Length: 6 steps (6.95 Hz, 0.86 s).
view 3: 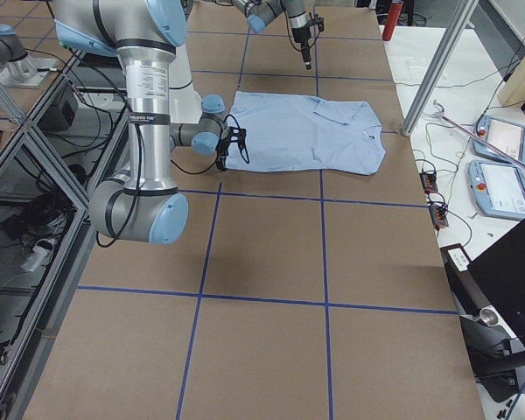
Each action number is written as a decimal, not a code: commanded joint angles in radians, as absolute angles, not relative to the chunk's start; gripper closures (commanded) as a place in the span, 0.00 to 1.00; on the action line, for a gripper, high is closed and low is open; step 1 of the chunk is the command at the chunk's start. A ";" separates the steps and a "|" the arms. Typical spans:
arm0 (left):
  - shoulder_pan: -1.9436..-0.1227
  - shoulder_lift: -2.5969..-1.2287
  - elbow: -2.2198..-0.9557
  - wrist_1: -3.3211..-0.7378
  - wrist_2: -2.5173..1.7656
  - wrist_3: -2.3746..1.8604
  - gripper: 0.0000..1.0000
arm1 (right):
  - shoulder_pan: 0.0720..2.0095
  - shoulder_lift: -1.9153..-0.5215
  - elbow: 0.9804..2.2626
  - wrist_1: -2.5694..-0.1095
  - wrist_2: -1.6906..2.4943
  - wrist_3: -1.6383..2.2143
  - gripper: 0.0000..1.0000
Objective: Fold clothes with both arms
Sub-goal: 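Move the left gripper down to the hem corner nearest it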
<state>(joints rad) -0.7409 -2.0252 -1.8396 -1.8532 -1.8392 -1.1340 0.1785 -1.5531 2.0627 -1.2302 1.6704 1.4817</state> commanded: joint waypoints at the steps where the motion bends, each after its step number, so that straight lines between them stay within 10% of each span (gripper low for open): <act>1: -0.741 -2.026 -1.839 -1.855 -1.839 -1.134 0.00 | 0.179 -1.555 2.065 -1.230 1.675 1.482 0.55; 4: -0.741 -2.025 -1.838 -1.855 -1.838 -1.134 0.00 | 0.179 -1.559 2.066 -1.230 1.677 1.480 0.97; 6: -0.741 -2.026 -1.833 -1.855 -1.839 -1.134 0.00 | 0.183 -1.560 2.068 -1.230 1.675 1.482 1.00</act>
